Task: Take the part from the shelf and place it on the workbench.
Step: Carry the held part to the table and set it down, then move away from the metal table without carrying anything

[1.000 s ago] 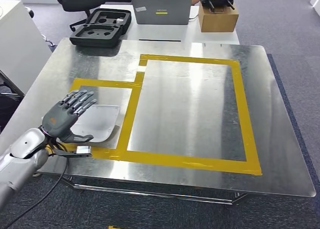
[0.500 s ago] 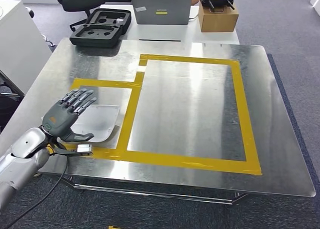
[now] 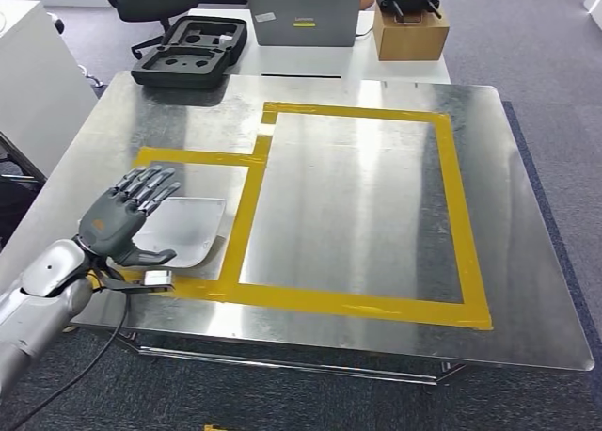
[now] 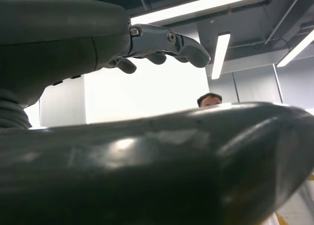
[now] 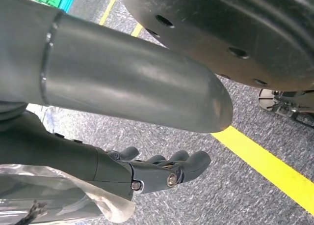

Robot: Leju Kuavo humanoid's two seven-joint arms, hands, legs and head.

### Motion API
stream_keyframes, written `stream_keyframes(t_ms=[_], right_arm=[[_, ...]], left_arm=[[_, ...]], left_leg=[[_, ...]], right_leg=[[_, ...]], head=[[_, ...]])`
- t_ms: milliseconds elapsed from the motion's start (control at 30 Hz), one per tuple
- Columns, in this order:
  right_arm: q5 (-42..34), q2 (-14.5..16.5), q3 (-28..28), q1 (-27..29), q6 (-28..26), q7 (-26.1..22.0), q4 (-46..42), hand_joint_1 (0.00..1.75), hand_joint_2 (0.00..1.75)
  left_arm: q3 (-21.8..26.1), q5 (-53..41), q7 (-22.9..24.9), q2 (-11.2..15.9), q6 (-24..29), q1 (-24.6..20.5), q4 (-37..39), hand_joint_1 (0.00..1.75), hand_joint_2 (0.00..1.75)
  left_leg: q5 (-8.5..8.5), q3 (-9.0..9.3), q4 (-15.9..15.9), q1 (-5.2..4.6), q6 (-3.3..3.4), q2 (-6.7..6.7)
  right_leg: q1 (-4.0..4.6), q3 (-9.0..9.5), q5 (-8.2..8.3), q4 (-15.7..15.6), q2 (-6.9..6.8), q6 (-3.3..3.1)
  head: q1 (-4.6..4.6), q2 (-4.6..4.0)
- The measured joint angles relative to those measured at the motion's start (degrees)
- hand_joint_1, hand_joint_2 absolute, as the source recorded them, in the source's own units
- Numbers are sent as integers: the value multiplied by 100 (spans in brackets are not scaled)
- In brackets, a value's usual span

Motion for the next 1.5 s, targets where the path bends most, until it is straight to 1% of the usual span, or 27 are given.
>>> stream_keyframes(t_ms=[433,767,1267,1367,1500], right_arm=[[-40,0,0,-2,19,9,0,0,0],[-59,2,0,-3,33,5,-2,0,0],[-105,2,-2,24,78,-13,0,0,0],[-113,1,-4,33,98,-35,0,0,0],[-163,-31,-19,70,160,-134,0,0,0]], left_arm=[[162,-137,-137,-84,0,0,56,0,0],[275,-203,-152,-113,1,6,75,0,0],[281,-293,-141,-202,1,26,76,0,0],[270,-293,-104,-216,1,33,76,0,0],[116,-237,178,-240,1,38,64,0,0]], left_leg=[[0,0,0,0,0,0],[0,0,0,0,0,0],[0,0,1,0,0,0],[-2,-1,10,-5,3,0],[-23,-8,44,-20,42,0]], right_leg=[[0,0,0,0,0,0],[0,0,0,0,0,0],[0,0,0,0,0,0],[-4,1,3,-5,0,5],[-15,6,10,-15,0,35]], head=[[1,0],[0,0],[1,0],[0,0],[-3,0]])
